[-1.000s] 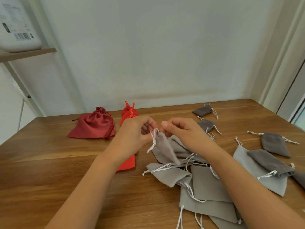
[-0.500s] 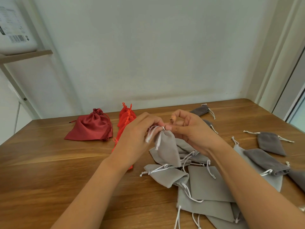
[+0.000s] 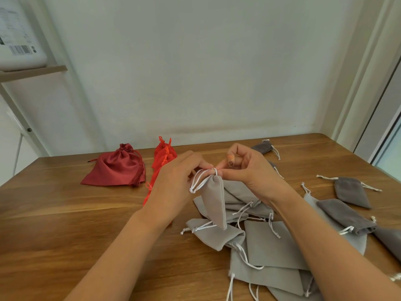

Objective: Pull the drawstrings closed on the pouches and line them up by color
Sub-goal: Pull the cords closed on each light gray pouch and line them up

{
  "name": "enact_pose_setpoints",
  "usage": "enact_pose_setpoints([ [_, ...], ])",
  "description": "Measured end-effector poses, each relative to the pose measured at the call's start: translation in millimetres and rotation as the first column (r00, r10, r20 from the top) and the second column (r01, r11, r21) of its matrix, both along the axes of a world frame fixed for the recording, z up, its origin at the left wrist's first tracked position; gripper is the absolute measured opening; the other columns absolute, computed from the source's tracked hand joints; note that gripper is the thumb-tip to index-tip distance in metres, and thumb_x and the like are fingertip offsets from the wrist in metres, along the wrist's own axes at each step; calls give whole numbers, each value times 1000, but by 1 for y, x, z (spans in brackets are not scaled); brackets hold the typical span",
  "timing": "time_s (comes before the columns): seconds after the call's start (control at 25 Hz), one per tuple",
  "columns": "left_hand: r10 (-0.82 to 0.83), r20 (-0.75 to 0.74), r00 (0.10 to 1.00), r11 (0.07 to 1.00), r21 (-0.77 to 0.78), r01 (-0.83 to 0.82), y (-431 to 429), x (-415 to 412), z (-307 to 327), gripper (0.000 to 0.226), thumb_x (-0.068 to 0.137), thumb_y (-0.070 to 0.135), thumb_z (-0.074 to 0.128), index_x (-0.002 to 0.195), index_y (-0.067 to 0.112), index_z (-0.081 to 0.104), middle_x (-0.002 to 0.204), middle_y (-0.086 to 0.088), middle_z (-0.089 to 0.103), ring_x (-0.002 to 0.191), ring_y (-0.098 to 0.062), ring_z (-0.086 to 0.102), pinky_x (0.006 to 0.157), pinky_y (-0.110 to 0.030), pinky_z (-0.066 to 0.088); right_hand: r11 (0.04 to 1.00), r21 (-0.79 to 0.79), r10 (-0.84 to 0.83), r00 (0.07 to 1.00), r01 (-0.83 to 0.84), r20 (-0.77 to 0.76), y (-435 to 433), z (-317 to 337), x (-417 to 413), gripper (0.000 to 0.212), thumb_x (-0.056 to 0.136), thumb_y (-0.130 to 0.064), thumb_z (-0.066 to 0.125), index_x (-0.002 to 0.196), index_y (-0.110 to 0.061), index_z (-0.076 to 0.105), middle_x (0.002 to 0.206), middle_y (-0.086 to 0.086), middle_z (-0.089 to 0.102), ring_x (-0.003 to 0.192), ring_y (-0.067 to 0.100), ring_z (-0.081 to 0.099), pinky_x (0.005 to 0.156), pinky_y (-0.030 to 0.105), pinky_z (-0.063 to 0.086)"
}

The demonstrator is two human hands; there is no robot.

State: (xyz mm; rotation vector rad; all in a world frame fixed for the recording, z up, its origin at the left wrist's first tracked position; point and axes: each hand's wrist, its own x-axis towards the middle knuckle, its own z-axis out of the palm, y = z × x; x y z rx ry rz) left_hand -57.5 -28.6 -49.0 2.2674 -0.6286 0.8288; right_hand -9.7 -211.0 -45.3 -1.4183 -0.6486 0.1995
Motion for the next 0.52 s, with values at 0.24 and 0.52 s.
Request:
enact_pose_setpoints([
  [0.24,-23,-44,999,999,-40,21,-1,1,-2,21,79,35,51,90,26,68,86,8,64,81,-6,59,70,-26,47,998,-60,6,998,-2,69,6,1,-4,35,80,15,61,76,-14,41,76,6,60,70,12,55,70,22,49],
  [0.52,68,-113,991,996,-52,-74,-6,-3,-3,11,88,28,63,81,20,66,74,12,64,72,-8,56,59,-15,38,948,-210,-188,953,239,237,1,1,0,24,80,8,57,81,-16,57,74,-7,56,69,6,50,67,20,44],
])
